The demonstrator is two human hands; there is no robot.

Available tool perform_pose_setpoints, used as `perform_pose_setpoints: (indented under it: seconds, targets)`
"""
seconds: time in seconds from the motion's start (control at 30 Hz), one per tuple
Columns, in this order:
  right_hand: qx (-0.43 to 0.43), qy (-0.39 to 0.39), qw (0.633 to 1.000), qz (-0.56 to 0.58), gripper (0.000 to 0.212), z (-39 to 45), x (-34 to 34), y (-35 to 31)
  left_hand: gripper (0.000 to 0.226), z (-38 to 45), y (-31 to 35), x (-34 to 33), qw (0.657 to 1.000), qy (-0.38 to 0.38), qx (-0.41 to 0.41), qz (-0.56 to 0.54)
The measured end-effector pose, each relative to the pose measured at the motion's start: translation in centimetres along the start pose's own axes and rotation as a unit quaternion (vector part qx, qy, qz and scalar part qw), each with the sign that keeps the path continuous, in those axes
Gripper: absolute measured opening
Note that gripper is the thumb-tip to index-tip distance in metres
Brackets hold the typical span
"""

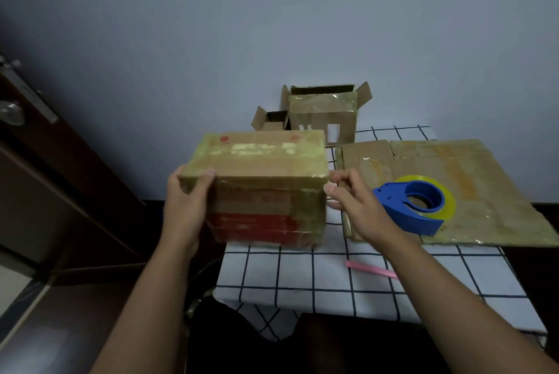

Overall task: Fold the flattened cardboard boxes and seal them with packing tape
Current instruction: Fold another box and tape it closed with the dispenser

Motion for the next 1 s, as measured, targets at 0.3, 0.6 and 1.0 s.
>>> perform_pose_setpoints:
  seconds: [0.3, 0.6, 1.0]
  targets:
    - [0.06, 0.038, 0.982, -0.174, 0.091, -3.5, -2.9, 1.0, 0.044, 6.6, -1.0, -1.7, 0.991, -0.118, 0.025, -0.063]
    - [0.064, 0.149, 0.94, -0.301, 0.087, -4.3, -5.6, 2.2, 0.011, 4.8, -2.9, -7.1, 0.987, -0.154, 0.025, -0.025]
    - [0.188, 0.161, 0.899, -0.362, 0.061, -3.2, -6.1, 3.8, 0.039, -6.5, -1.7, 0.4, 0.982, -0.187, -0.032, 0.023]
Point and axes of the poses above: each hand's wrist, its own z-axis towards the middle knuckle, its own x-axis out of the back of the hand, y = z × x, the point moved 1 cm from there along z, towards the middle knuckle, and after that the axes turned 15 degrees about -x, right-handed, at the moved point
